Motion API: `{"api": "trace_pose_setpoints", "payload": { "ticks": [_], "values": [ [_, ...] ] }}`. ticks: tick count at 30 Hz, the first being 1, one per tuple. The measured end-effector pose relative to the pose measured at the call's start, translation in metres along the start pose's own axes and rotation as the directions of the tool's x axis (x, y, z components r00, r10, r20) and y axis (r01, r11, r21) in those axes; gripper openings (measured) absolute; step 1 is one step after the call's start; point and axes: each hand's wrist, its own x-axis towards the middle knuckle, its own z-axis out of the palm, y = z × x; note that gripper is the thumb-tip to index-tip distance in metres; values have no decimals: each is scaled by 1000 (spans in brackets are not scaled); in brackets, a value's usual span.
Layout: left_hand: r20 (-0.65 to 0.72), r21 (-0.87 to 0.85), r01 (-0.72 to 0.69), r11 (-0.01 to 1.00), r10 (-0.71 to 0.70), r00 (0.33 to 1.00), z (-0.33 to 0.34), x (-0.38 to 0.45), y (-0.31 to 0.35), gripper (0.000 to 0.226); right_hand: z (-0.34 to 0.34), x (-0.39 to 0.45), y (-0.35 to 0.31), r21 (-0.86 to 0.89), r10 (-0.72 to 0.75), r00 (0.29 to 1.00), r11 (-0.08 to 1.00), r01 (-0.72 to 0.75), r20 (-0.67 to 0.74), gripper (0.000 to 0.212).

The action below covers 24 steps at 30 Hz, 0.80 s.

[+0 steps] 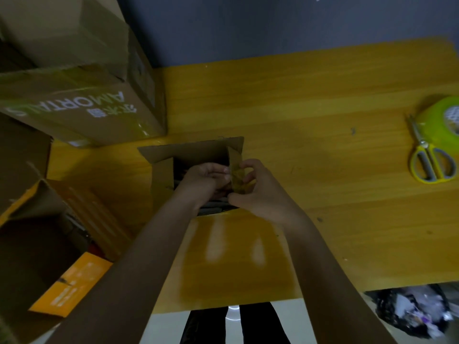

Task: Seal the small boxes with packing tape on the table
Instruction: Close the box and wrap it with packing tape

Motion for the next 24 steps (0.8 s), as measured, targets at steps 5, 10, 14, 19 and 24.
{"api": "trace_pose_setpoints", "payload": {
  "ticks": [5, 10, 14, 19, 24],
  "values": [
    [-15, 67, 4, 998, -3, 1000, 2, -2, 3, 15, 2, 0, -1, -25, 4, 1000, 1000, -4, 17, 63],
    [-96, 244, -72, 967, 98, 991, 2, -5, 5, 17, -1, 0, -2, 20, 25, 1000, 999, -25, 13, 60],
    [-67, 282, -155, 947, 181, 981, 0, -12, 9, 19, 3, 2, 0, -7, -5, 1000, 1000, 5, -27, 68],
    [-11, 486, -190, 853, 223, 975, 2, -10, 12, 28, 3, -8, -5, 37, -26, 997, 999, 23, 78, 68],
    [67, 733, -202, 650, 227, 972, 6, -9, 8, 24, -9, -19, -8, -505, -473, 864, 795, 336, -171, 34]
  ]
}}
